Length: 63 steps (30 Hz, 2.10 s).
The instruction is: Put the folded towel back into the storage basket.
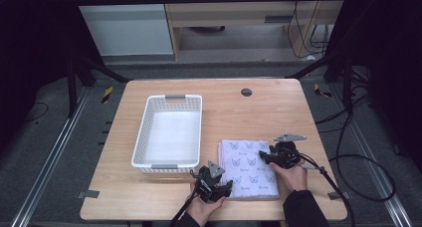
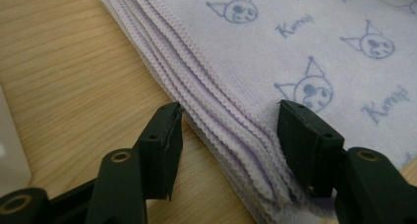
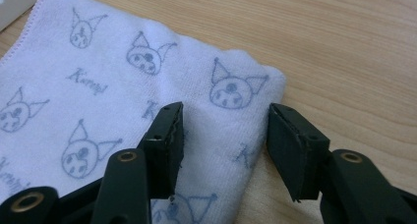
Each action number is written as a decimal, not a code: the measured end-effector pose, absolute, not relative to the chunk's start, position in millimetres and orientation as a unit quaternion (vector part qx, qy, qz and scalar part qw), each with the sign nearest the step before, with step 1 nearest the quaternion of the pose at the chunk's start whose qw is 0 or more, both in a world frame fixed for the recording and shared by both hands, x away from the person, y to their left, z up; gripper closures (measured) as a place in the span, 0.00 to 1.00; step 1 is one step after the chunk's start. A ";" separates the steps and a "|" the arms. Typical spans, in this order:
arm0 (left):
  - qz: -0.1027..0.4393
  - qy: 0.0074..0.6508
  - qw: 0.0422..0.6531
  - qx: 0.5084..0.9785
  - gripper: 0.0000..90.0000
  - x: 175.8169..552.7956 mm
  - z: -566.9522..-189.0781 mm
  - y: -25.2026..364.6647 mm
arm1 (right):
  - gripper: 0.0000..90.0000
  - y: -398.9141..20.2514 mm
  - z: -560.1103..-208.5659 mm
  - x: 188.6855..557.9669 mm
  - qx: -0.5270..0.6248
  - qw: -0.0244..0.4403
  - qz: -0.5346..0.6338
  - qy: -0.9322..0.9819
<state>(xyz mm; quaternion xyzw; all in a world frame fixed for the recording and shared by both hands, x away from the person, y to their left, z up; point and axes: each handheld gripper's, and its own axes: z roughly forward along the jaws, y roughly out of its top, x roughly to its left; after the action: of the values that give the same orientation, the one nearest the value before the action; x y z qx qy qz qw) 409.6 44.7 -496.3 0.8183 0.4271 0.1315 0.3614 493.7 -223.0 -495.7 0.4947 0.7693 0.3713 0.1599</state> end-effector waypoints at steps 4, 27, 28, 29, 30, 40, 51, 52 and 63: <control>0.119 0.432 0.368 0.815 0.50 410.7 -497.4 45.7 | 0.57 -223.3 -497.2 494.3 0.505 0.145 0.376 0.764; 0.100 0.419 0.393 0.813 0.84 408.4 -494.2 45.7 | 0.83 -223.4 -491.6 490.6 0.500 0.136 0.390 0.761; 0.101 0.415 0.395 0.813 0.84 408.4 -493.2 46.4 | 0.84 -223.1 -488.2 488.4 0.496 0.143 0.391 0.762; 0.101 0.415 0.395 0.813 0.85 408.4 -493.2 46.4 | 0.84 -223.1 -488.2 488.4 0.496 0.143 0.391 0.762; 0.100 0.414 0.397 0.813 0.85 408.7 -491.8 47.4 | 0.84 -223.1 -484.5 486.3 0.492 0.148 0.394 0.762; 0.110 0.402 0.403 0.815 0.86 406.3 -479.1 53.6 | 0.84 -222.6 -468.8 477.8 0.479 0.158 0.414 0.758; 0.128 0.382 0.414 0.816 0.86 402.1 -455.2 62.8 | 0.84 -217.6 -442.8 467.0 0.451 0.187 0.441 0.753; 0.128 0.382 0.414 0.816 0.86 402.1 -455.2 62.8 | 0.84 -217.0 -441.2 466.0 0.452 0.189 0.442 0.751; 0.137 0.373 0.424 0.814 0.86 401.7 -439.1 67.2 | 0.84 -217.5 -429.0 462.3 0.445 0.200 0.458 0.743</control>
<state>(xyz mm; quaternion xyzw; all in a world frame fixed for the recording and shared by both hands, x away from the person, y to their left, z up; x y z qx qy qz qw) 401.7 67.2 -439.1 0.8138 0.3728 0.1366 0.4244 462.3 -217.5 -429.0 0.4450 0.7428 0.4584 0.2002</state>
